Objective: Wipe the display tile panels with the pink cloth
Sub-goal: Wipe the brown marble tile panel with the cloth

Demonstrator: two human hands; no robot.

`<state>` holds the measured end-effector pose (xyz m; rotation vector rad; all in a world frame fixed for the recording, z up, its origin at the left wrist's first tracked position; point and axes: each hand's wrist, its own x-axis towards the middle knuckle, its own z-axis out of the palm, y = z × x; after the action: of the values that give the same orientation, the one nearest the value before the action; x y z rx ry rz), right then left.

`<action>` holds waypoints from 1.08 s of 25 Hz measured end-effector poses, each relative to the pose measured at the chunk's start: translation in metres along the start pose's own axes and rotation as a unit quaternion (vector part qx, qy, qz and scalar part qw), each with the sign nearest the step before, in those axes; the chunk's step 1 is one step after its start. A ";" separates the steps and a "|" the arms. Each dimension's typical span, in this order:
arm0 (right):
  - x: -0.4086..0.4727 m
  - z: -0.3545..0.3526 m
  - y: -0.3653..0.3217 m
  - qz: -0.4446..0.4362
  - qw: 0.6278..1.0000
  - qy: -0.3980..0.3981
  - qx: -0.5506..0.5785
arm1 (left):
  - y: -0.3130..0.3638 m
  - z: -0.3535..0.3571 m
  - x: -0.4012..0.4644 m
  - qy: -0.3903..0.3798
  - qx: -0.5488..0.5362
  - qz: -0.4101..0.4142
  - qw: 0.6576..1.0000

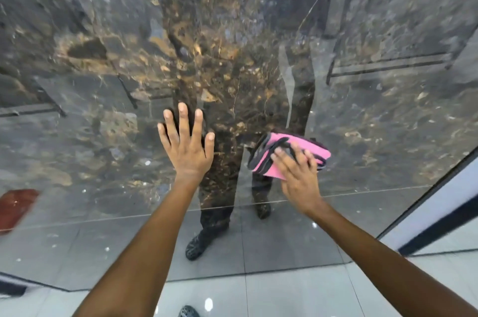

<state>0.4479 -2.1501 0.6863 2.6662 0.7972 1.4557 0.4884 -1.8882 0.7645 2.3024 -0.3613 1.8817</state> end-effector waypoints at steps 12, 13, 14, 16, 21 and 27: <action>-0.025 -0.025 0.058 -0.064 0.991 -0.037 -0.110 | 0.005 0.000 -0.004 -0.018 -0.001 -0.011 1.000; -0.029 -0.025 0.058 -0.124 0.982 -0.060 -0.131 | 0.005 -0.005 -0.006 -0.032 0.003 -0.012 0.999; -0.032 -0.029 0.061 -0.217 0.962 -0.068 -0.147 | 0.006 -0.010 -0.008 -0.047 0.008 -0.013 0.999; -0.019 -0.042 0.075 -0.316 0.936 -0.078 -0.134 | 0.016 -0.022 -0.010 -0.091 -0.020 -0.066 0.993; 0.157 -0.152 0.145 -0.054 0.979 0.145 -0.131 | 0.072 -0.034 0.111 -0.027 -0.116 -0.085 0.989; 0.229 -0.178 0.123 -0.034 0.984 0.167 -0.056 | 0.095 -0.048 0.337 0.087 -0.102 -0.088 0.987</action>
<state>0.4622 -2.2005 0.9970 2.3221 0.7832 1.8976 0.4794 -1.9979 1.1003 1.9554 -0.3014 1.8462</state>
